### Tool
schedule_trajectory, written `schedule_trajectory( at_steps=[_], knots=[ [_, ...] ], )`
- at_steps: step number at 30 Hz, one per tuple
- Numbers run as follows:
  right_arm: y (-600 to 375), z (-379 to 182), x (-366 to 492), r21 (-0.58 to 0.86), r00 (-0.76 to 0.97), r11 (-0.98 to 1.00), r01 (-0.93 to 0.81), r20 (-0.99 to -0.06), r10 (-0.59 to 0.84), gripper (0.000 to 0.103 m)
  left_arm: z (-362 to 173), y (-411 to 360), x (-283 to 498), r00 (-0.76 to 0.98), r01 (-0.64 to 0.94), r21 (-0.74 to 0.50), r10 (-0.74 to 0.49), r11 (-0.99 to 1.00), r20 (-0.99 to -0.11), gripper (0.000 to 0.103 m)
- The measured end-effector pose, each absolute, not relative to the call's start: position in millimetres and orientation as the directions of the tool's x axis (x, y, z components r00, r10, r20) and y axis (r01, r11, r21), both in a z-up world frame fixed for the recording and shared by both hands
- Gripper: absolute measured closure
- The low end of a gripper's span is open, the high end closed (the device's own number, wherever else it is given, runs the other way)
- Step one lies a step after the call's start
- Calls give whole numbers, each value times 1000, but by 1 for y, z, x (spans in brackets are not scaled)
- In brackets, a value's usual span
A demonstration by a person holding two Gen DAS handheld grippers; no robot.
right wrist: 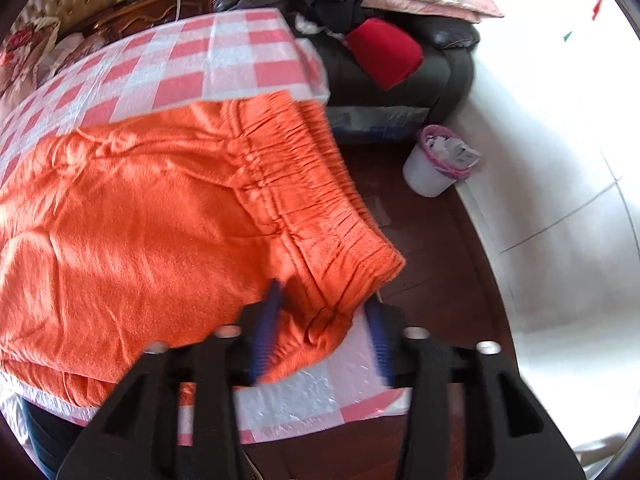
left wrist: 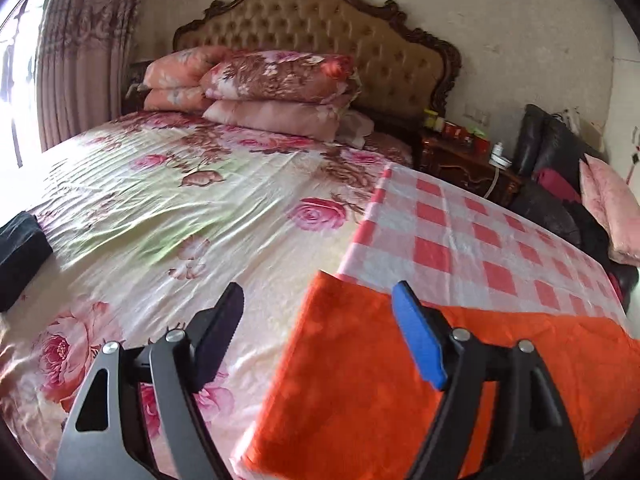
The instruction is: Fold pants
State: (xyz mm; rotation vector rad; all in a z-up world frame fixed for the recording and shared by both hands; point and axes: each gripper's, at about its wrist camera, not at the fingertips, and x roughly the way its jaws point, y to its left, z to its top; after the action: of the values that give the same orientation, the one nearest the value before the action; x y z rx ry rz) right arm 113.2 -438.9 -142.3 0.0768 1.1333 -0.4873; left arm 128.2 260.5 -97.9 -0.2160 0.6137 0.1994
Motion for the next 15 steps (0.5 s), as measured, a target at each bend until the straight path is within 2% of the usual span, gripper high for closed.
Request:
schedule_trajectory(
  at_steps=[5,6,7,8,10,12,15],
  knots=[
    [-428,-118,106,-184,424,877,445,-819,-387,44,-111,177,104,763,-153,-47,88,987,-640,26],
    [-422,-115,107,-178,448,886,429,-810,-379,43,-114,164,103,752,-131,-67,55,989,-657,29],
    [-416,-114,107,-171,463,896,410,-807,-366,43,-117,153,105,743,-92,-102,0,990,-670,38],
    [-403,-114,108,-143,484,920,365,-815,-319,43,-116,134,104,735,-18,-140,-82,990,-673,44],
    [-374,-115,106,-96,518,962,257,-826,-220,44,-111,96,96,735,110,-99,-148,989,-662,45],
    [-338,-119,100,-129,542,982,139,-820,-184,44,-107,46,83,714,284,-39,-239,958,-658,45],
    [-286,-131,88,-180,560,983,-44,-819,-125,44,-111,-18,67,648,475,-25,-369,880,-666,45]
  ],
)
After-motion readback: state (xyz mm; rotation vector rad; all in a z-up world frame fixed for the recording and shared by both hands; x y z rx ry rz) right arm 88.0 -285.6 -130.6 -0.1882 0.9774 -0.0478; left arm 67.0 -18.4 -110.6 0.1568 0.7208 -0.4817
